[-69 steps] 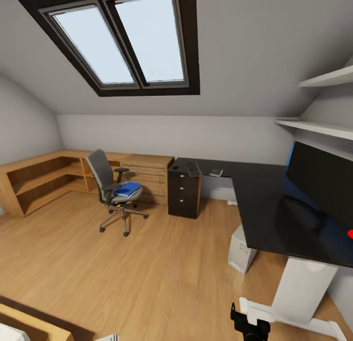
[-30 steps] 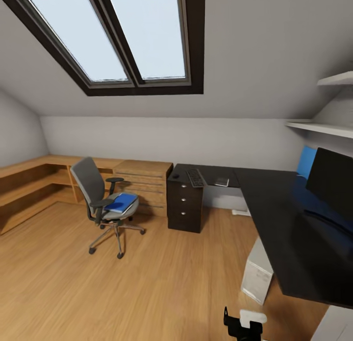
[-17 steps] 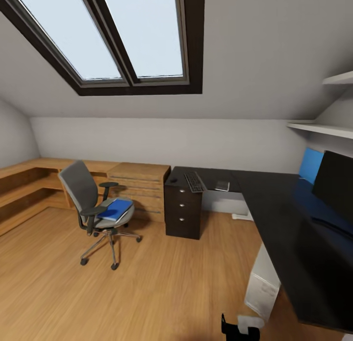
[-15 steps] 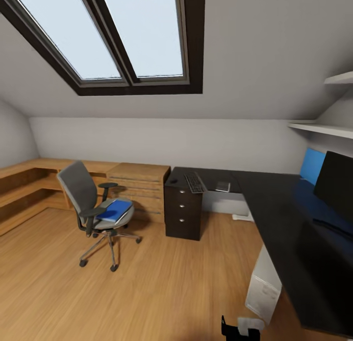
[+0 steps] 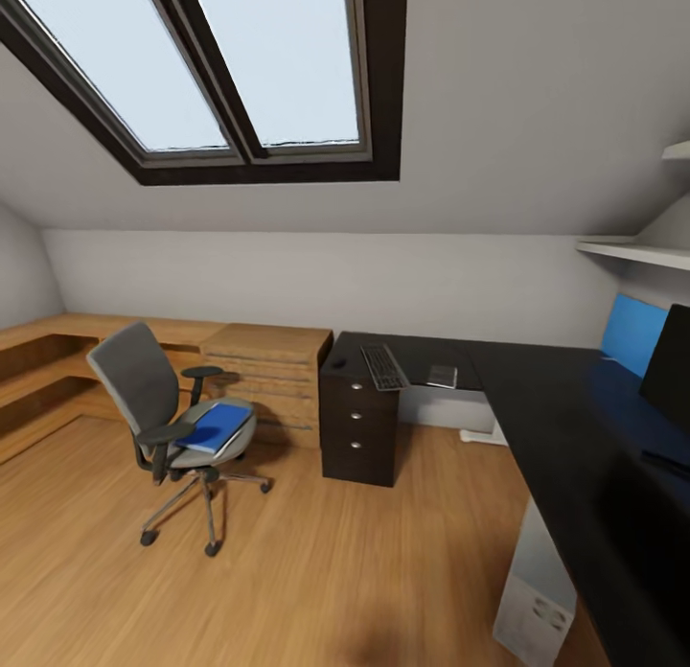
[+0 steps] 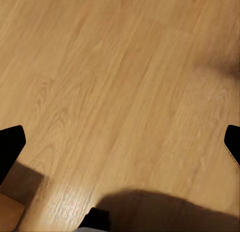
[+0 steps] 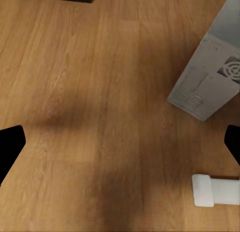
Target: In the bedroom, organize the workspace by keeping the computer under the desk, ensuring the monitor is on the desk, placing the keyboard on the desk next to the monitor, placing the mouse on the desk next to the keyboard, moving the folder from the swivel chair onto the desk next to the mouse, stacking the notebook on top of the folder with the pen on top of the notebook, and positioning the swivel chair next to the desk.
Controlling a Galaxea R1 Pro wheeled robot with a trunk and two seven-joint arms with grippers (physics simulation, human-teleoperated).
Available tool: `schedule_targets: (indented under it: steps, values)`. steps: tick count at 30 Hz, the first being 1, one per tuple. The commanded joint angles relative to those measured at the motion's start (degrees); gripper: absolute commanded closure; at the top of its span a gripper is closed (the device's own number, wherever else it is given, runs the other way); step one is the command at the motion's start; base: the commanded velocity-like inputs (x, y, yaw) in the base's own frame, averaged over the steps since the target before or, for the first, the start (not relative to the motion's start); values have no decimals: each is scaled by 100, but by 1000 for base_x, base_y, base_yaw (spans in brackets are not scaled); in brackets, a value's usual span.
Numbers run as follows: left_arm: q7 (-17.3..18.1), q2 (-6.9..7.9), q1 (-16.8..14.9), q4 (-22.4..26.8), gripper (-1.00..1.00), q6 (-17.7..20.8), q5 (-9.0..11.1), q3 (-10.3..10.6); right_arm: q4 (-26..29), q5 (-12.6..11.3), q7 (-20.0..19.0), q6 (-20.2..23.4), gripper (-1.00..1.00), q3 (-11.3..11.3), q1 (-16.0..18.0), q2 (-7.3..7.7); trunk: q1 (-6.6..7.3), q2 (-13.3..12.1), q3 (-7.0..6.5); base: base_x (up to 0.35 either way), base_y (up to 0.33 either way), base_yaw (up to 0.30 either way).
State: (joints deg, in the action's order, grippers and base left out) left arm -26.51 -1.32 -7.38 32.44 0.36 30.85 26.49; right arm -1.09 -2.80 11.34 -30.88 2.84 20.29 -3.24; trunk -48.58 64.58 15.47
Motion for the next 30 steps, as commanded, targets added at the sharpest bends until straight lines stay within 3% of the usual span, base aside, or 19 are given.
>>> schedule_targets:
  steps: [1, 30]
  values:
    - [-48, 5, -5, 8, -100, 5, 43, 41, -12, -28, 18, -23, -100, 32, 6, -2, -4, 4, 7, 321, 0, 0]
    - [-48, 6, -6, -1, -100, -1, 50, 41, -14, -28, 18, -23, -100, 32, 1, -2, -4, 4, 7, 321, 0, 0]
